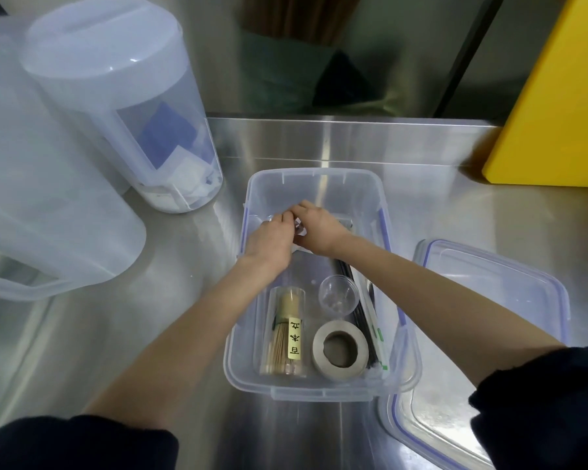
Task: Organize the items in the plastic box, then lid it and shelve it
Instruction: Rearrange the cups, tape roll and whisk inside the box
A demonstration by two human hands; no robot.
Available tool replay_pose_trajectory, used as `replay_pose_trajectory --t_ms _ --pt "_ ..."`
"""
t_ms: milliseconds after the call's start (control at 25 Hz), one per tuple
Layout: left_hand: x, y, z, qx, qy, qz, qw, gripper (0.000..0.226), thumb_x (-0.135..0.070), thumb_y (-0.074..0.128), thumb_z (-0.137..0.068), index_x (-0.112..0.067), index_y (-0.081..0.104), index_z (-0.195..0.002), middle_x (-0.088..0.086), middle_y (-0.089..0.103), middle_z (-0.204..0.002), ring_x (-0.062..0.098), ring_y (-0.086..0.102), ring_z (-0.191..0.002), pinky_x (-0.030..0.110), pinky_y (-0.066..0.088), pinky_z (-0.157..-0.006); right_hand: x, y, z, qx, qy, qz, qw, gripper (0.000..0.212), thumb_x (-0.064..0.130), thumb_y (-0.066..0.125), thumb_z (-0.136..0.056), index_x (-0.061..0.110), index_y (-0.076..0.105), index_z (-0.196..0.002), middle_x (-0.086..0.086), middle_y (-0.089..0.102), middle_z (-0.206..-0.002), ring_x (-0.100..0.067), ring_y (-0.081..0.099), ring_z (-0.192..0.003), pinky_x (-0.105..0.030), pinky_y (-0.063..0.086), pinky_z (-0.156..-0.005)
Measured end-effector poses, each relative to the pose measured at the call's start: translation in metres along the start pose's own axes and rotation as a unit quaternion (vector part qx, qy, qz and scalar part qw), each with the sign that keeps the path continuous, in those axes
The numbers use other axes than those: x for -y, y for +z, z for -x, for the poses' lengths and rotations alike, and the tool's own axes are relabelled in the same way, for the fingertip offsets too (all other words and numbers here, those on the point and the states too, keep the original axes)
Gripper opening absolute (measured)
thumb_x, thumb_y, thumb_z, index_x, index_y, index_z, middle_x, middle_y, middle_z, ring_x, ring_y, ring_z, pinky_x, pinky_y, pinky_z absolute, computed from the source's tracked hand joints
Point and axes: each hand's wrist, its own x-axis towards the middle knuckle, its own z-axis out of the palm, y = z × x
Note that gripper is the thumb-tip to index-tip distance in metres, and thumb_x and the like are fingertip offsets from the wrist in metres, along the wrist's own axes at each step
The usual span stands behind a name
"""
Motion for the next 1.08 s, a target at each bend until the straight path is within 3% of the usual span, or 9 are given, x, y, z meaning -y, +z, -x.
replay_pose_trajectory --t_ms 240,680,1080 --pt "0.0 -0.004 0.006 0.025 0.033 0.015 0.999 0.038 -0.004 0.047 -0.088 -0.012 0.048 -0.125 0.012 0.056 -0.128 0.033 0.052 -0.116 0.039 0.045 -0.086 -0.005 -0.005 0.024 0.015 0.031 0.011 0.999 0.028 0.01 0.061 -0.082 0.0 0.059 -0.108 -0.018 0.056 -0.117 -0.033 0.058 -0.104 -0.036 0.044 -0.092" --pt "0.004 -0.003 0.036 0.071 0.102 -0.01 0.992 0.04 -0.007 0.057 -0.085 -0.015 0.051 -0.123 0.008 0.059 -0.126 0.027 0.055 -0.114 0.035 0.047 -0.091 0.008 0.006 0.058 0.05 0.042 0.009 0.998 0.032 0.017 0.07 -0.077 0.004 0.061 -0.105 -0.014 0.065 -0.11 -0.028 0.062 -0.1 -0.037 0.049 -0.092" --pt "0.007 -0.004 0.04 0.105 0.099 0.002 0.989 0.042 -0.006 0.05 -0.088 -0.015 0.046 -0.129 0.01 0.055 -0.131 0.027 0.053 -0.117 0.035 0.045 -0.093 0.012 0.004 0.065 0.076 0.027 0.023 0.996 0.03 0.015 0.063 -0.081 0.003 0.058 -0.108 -0.014 0.066 -0.112 -0.029 0.061 -0.104 -0.034 0.047 -0.09"
